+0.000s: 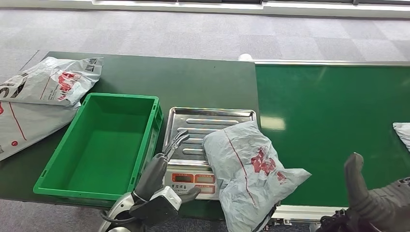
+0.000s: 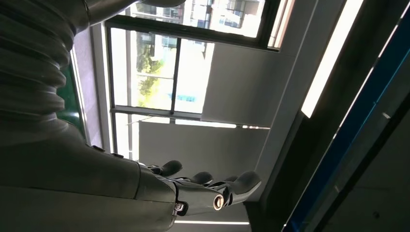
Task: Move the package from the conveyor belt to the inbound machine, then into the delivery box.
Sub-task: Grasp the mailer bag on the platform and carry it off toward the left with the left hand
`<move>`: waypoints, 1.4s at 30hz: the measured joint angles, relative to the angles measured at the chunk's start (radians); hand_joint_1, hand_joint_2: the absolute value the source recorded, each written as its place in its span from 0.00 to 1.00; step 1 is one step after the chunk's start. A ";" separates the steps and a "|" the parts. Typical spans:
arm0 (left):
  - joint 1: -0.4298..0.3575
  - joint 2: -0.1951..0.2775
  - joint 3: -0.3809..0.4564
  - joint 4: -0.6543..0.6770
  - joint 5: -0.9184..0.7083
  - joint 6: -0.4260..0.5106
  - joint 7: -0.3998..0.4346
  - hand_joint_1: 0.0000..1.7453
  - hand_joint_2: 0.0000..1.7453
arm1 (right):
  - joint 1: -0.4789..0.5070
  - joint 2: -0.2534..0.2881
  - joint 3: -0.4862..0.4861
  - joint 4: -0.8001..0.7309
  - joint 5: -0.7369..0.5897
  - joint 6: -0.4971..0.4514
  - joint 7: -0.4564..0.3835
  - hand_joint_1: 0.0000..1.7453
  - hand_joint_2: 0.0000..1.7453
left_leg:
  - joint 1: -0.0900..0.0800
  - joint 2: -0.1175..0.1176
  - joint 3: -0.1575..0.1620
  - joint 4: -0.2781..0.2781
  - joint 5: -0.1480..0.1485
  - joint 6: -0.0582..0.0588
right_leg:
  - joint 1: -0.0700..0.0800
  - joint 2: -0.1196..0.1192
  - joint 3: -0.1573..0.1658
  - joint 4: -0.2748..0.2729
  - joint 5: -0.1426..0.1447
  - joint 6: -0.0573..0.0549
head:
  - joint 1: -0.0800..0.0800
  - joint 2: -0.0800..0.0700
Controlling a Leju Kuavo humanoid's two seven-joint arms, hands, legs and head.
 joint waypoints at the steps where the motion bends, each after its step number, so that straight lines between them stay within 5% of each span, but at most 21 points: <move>1: -0.011 -0.002 -0.007 0.012 -0.007 0.000 0.010 0.00 1.00 | 0.006 0.004 -0.005 -0.006 -0.004 0.000 0.000 0.00 1.00 | 0.000 0.000 0.000 0.000 0.000 0.000 | 0.000 0.000 0.000 0.000 0.000 0.000 | 0.000 0.000; 15: -0.261 -0.138 -0.145 0.358 -0.097 0.095 0.161 0.00 1.00 | 0.078 0.081 -0.059 -0.020 -0.141 0.001 -0.001 0.00 1.00 | -0.001 0.000 0.000 0.000 0.000 0.000 | -0.001 0.000 0.000 0.000 0.002 0.001 | 0.000 0.000; 42: -0.408 -0.240 -0.234 0.841 -0.278 0.214 0.287 0.00 1.00 | 0.018 0.105 0.011 0.029 -0.177 0.002 -0.001 0.00 1.00 | -0.001 0.000 0.000 0.000 0.001 0.000 | -0.001 0.000 0.000 0.001 0.001 0.001 | 0.000 0.000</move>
